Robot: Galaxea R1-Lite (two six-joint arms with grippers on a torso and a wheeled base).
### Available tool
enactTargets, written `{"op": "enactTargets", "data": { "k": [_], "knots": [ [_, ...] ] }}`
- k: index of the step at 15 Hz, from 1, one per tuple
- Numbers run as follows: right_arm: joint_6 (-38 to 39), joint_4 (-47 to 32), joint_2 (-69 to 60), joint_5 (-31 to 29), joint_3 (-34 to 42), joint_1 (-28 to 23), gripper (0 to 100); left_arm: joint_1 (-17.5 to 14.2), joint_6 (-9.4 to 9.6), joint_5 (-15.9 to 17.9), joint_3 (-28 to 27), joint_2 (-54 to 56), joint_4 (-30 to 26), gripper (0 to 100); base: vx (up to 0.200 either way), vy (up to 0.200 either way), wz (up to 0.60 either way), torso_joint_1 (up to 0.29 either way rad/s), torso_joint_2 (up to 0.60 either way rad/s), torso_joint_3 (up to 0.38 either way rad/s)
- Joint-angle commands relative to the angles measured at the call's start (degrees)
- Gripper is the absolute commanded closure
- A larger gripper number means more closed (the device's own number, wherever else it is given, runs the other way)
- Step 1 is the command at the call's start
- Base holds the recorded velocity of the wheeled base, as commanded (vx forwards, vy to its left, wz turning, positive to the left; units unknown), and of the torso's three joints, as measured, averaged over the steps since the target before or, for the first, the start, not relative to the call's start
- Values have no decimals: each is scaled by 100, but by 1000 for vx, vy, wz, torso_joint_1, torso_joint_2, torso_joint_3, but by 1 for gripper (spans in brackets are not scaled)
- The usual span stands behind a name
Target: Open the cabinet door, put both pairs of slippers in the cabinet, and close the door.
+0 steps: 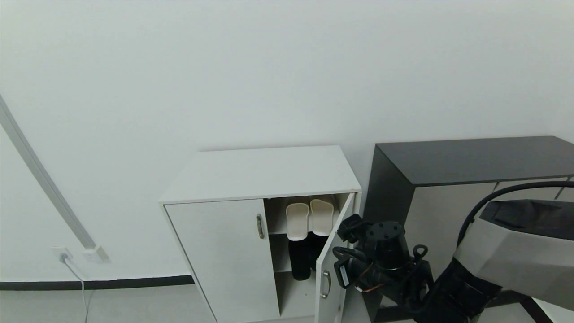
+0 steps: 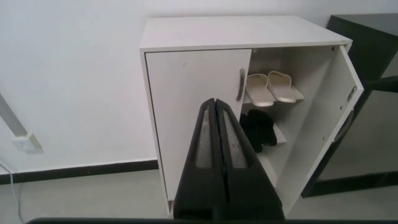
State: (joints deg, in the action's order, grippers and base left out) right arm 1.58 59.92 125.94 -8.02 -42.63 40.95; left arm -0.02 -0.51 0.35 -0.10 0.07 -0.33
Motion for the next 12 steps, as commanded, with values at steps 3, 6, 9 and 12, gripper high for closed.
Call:
{"op": "enactTargets", "data": {
  "k": [3, 6, 9, 12],
  "knots": [
    [0, -24, 633, -6, -791, -263, 100, -6, -10, 0, 1, -7, -2, 100, 0, 0, 0, 0, 0, 0],
    [0, -33, 818, -6, -1125, -377, 100, -6, -10, -9, 1, -7, -2, 100, 0, 0, 0, 0, 0, 0],
    [-9, -68, 1231, -6, -1705, -447, 100, -6, -19, -9, 1, -7, -2, 100, 0, 0, 0, 0, 0, 0],
    [-9, -138, 1460, -15, -2214, -483, 100, -6, -19, -9, 1, -7, -2, 100, 0, 0, 0, 0, 0, 0]
  ]
}}
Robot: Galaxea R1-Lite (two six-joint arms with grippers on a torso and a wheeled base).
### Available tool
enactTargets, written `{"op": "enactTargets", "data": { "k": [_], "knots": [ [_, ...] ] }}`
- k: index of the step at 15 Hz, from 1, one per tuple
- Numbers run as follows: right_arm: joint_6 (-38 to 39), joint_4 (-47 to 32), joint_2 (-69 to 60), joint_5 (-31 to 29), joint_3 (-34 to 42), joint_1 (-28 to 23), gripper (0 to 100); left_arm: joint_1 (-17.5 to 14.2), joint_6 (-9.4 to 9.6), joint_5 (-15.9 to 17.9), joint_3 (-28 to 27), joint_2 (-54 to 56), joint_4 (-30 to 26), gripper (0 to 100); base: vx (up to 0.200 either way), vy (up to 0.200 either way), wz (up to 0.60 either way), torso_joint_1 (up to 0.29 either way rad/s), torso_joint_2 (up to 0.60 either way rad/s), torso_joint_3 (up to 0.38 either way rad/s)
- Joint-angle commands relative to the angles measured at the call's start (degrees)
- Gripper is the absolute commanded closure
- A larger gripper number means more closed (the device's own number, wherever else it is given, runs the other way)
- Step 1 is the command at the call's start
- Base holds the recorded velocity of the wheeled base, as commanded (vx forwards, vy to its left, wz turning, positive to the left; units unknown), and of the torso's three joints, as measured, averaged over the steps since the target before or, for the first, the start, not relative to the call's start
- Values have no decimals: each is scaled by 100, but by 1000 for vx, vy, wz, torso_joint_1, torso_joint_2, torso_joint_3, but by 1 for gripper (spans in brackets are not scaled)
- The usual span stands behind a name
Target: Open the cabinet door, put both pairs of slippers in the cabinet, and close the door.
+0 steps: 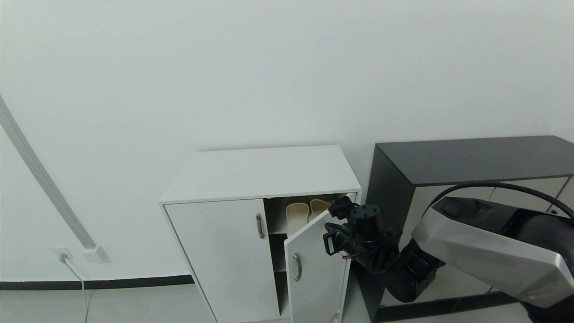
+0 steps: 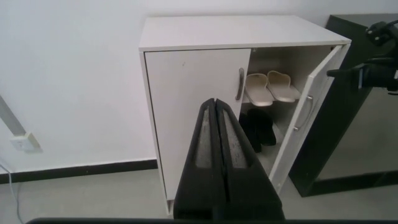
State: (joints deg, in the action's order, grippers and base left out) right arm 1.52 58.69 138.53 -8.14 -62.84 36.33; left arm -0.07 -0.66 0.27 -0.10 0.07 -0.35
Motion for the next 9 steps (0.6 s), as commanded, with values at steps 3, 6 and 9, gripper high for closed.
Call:
{"op": "enactTargets", "data": {
  "k": [3, 6, 9],
  "knots": [
    [6, -358, 288, -3, -650, -64, 100, -1, -4, 0, 1, -7, 0, 100, 0, 0, 0, 0, 0, 0],
    [6, -586, 446, -29, -1107, -161, 100, -1, -4, 0, 1, -7, 0, 100, 0, 0, 0, 0, 0, 0],
    [6, -727, 587, -29, -1556, -240, 100, -1, -4, 0, 1, -7, 0, 100, 0, 0, 0, 0, 0, 0]
  ]
}}
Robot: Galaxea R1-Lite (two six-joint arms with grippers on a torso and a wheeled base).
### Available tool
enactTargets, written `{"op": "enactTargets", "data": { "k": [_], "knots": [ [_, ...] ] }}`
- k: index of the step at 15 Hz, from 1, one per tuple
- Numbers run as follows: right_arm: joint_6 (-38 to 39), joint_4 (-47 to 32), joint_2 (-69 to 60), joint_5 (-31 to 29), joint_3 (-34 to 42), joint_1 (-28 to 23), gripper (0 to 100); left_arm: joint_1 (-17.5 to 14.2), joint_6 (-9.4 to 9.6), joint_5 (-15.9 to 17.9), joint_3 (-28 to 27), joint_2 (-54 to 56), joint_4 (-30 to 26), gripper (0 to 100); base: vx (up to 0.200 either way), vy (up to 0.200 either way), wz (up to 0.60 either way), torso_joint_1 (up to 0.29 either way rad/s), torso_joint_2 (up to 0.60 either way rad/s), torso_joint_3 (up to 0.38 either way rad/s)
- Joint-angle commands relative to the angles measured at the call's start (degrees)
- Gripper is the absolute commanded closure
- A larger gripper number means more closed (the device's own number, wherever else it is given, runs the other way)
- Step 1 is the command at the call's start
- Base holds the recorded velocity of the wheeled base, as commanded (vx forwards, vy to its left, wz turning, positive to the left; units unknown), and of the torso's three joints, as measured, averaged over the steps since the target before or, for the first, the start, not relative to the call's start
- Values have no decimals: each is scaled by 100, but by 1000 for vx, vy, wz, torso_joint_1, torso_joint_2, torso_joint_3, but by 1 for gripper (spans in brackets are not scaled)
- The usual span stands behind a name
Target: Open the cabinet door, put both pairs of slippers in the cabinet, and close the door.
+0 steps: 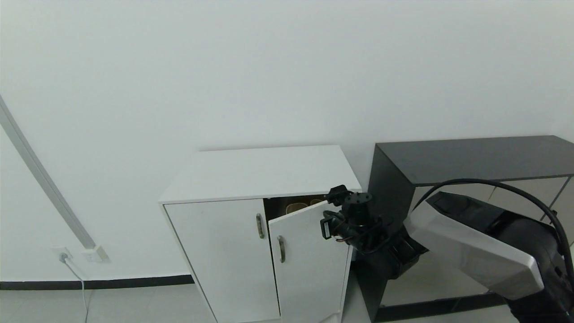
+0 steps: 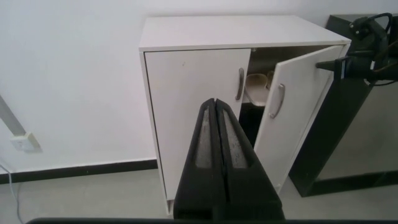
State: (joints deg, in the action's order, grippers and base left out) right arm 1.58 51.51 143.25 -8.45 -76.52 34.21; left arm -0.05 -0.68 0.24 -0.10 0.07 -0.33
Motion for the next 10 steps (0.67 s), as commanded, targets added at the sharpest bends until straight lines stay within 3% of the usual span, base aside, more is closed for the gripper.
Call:
{"op": "enactTargets", "data": {
  "k": [1, 10],
  "knots": [
    [0, -62, 142, 1, -302, -46, 100, -4, -2, 2, 1, -7, -2, 100, 0, 0, 0, 0, 0, 0],
    [0, -642, 230, 1, -961, -160, 100, -4, -2, 2, 1, -7, -2, 100, 0, 0, 0, 0, 0, 0]
  ]
}}
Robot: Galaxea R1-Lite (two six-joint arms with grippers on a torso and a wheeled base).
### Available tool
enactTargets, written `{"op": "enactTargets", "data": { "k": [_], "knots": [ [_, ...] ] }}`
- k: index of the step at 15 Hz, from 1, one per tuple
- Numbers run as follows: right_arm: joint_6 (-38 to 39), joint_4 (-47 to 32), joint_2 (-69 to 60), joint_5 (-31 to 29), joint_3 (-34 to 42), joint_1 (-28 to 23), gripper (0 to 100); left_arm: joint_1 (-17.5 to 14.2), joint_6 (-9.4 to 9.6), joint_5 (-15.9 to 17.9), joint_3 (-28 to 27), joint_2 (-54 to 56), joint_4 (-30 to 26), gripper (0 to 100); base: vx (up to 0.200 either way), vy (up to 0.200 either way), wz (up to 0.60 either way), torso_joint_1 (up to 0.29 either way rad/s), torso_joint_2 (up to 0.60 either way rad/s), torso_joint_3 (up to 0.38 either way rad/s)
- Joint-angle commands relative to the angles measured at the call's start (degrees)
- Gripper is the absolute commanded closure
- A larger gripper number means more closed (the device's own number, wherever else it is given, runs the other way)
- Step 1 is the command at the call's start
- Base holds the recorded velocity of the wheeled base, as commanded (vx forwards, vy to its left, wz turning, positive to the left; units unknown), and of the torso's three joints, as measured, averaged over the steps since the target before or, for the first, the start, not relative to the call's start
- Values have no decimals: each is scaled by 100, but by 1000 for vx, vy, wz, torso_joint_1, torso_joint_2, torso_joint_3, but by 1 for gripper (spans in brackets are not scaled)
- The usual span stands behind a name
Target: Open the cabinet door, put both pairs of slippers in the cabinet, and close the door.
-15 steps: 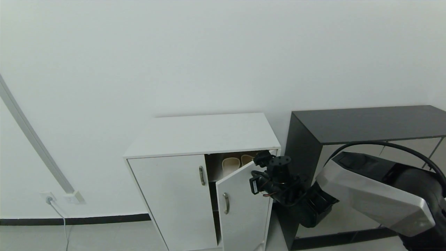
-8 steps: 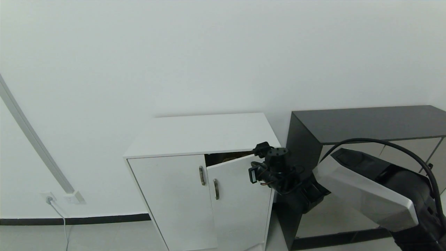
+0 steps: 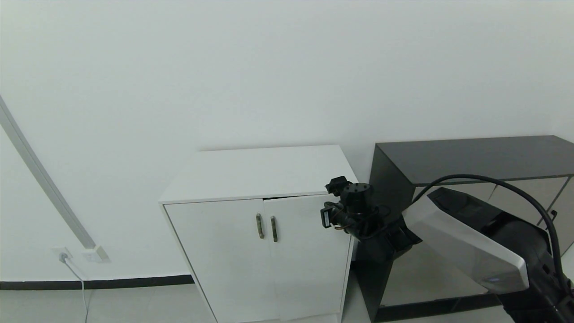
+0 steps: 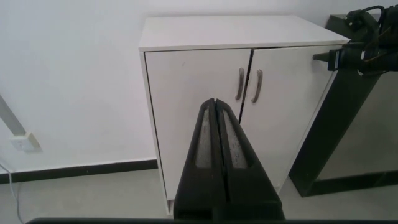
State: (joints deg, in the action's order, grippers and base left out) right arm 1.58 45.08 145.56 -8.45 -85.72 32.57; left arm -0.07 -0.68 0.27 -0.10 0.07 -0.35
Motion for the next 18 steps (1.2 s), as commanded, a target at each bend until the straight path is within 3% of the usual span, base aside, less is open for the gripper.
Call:
{"op": "enactTargets", "data": {
  "k": [1, 18],
  "knots": [
    [0, 1, -1, 1, -50, 3, 100, -1, -2, 0, 1, -7, 0, 100, 0, 0, 0, 0, 0, 0],
    [0, -87, -1, 1, -190, -58, 100, -1, -20, -9, 1, -7, 0, 100, 0, 0, 0, 0, 0, 0]
  ]
}}
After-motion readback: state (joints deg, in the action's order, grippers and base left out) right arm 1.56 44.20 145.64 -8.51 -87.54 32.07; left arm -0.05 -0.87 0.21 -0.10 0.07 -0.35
